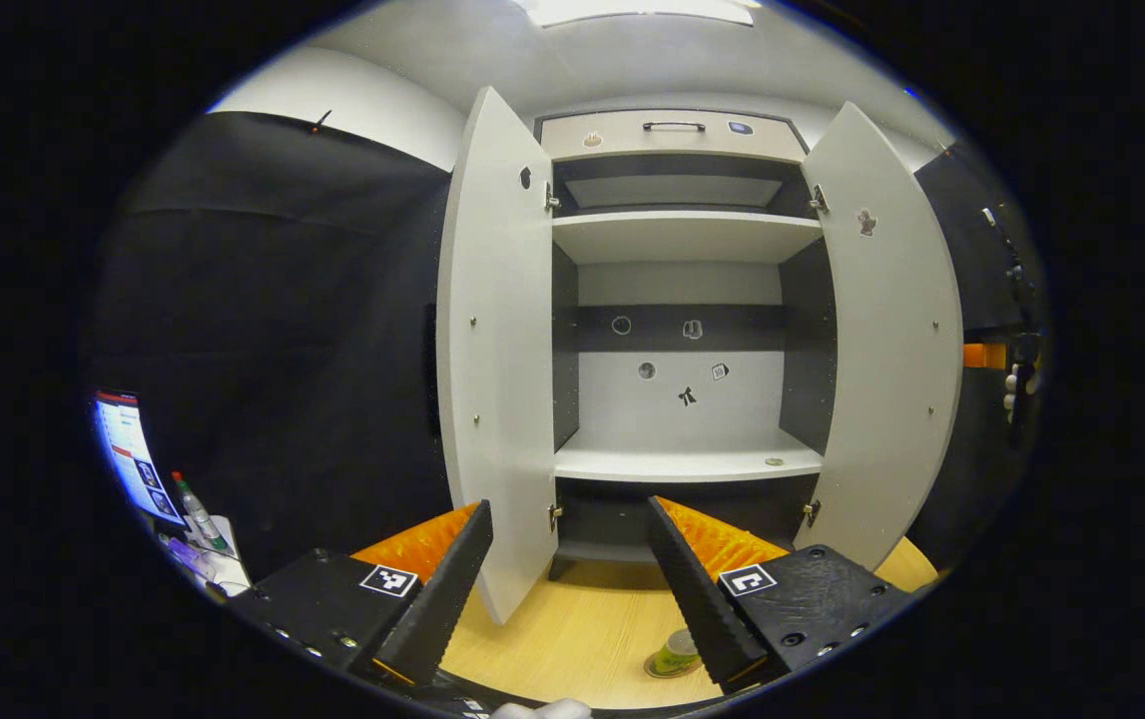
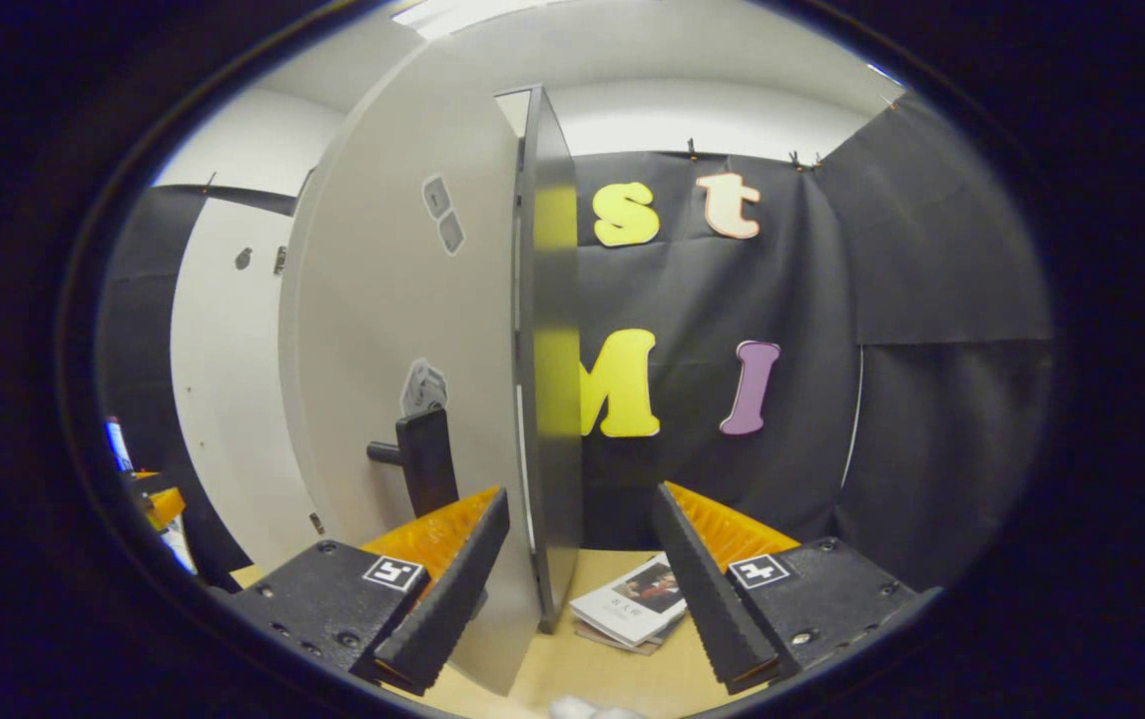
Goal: Grasp the bottle in the cabinet with the left hand and place it on the coaster, then close the right door with the right hand and the left door with the left hand.
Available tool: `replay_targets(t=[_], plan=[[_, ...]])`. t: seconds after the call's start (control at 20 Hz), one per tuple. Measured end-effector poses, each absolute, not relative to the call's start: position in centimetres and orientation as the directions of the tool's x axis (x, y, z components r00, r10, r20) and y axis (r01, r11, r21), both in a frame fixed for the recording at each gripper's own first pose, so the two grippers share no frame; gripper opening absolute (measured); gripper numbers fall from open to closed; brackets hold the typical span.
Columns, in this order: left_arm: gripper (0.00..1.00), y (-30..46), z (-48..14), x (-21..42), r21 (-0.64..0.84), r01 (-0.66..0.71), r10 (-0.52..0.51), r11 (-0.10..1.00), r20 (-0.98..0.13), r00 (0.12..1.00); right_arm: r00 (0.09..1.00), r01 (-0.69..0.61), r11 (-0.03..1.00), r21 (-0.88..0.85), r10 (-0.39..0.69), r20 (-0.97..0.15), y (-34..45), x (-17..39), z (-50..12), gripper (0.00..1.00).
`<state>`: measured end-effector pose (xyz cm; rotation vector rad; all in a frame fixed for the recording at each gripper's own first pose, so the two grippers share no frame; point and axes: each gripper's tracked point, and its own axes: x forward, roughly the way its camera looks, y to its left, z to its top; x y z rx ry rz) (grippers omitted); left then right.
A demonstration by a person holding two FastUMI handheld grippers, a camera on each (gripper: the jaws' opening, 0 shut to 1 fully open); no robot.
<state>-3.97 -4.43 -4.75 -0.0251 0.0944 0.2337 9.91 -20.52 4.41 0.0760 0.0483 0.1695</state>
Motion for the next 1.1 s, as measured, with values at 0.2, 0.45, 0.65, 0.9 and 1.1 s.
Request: replay_targets(t=[0.2,0.45,0.65,0.9,1.1], plan=[[0.94,-4.6,-4.6,-4.4,-0.004,-0.253,0.251,0.967,-0.100,0.963,0.977,-0.205,0.977,0.052,0.207,-0.044,-19.4,9.9,4.7,0.94],[0.94,-3.4,-4.5,-3.9,0.005,-0.245,0.244,0.969,-0.092,0.965,0.974,-0.219,0.976,0.015,0.219,-0.051,-15.6,9.7,4.6,0.94],[0.94,-2.0,-4.7,-3.7,-0.003,-0.227,0.225,0.974,-0.095,0.970,0.983,-0.180,0.984,0.018,0.181,-0.046,-13.5,9.6,4.6,0.94],[0.94,-0.5,-5.2,-3.1,-0.007,-0.209,0.208,0.978,-0.096,0.973,0.984,-0.175,0.985,0.006,0.175,-0.042,-10.5,10.1,4.5,0.94],[0.94,0.3,-5.3,-3.3,-0.012,-0.195,0.194,0.981,-0.091,0.977,0.983,-0.182,0.983,-0.006,0.182,-0.037,-7.7,11.3,4.3,0.96]])
